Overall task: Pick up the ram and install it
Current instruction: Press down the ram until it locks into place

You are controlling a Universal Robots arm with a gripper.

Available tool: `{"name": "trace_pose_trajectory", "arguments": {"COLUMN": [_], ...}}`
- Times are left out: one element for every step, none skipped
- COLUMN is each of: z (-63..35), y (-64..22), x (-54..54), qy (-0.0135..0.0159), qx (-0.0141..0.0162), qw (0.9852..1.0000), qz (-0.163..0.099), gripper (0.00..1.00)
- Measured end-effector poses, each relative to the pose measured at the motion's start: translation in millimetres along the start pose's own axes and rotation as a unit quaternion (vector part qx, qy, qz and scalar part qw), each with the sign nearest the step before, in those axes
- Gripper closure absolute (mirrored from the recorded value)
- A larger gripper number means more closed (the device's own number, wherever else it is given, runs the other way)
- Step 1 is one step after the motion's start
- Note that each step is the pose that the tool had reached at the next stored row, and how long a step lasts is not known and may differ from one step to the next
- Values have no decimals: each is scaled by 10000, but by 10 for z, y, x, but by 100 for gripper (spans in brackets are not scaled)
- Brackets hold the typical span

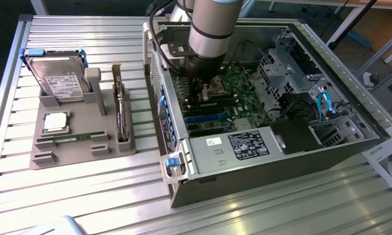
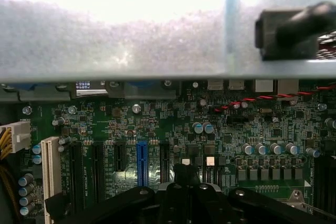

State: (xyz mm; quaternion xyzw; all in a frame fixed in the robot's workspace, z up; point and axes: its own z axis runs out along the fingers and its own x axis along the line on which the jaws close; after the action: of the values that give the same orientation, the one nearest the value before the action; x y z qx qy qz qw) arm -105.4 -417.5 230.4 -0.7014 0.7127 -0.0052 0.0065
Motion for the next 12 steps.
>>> {"name": "trace_pose_trajectory", "arguments": {"z": [0, 1, 3, 6, 10, 15, 18, 20, 21, 20, 14, 5], "y": [0, 0, 0, 0, 0, 0, 0, 0, 0, 0, 0, -1], "x": [0, 0, 0, 0, 0, 0, 1, 1, 0, 0, 0, -1], "qy": [0, 0, 0, -1, -1, -1, 1, 2, 1, 0, -3, -6], "qx": [0, 0, 0, 0, 0, 0, -1, -1, -1, 0, 2, 4], "qw": [10000, 10000, 10000, 10000, 10000, 10000, 10000, 10000, 10000, 10000, 10000, 10000], "qz": [0, 0, 0, 0, 0, 0, 0, 0, 0, 0, 0, 0], "gripper": [90, 90, 90, 90, 90, 90, 90, 90, 90, 90, 90, 90]}}
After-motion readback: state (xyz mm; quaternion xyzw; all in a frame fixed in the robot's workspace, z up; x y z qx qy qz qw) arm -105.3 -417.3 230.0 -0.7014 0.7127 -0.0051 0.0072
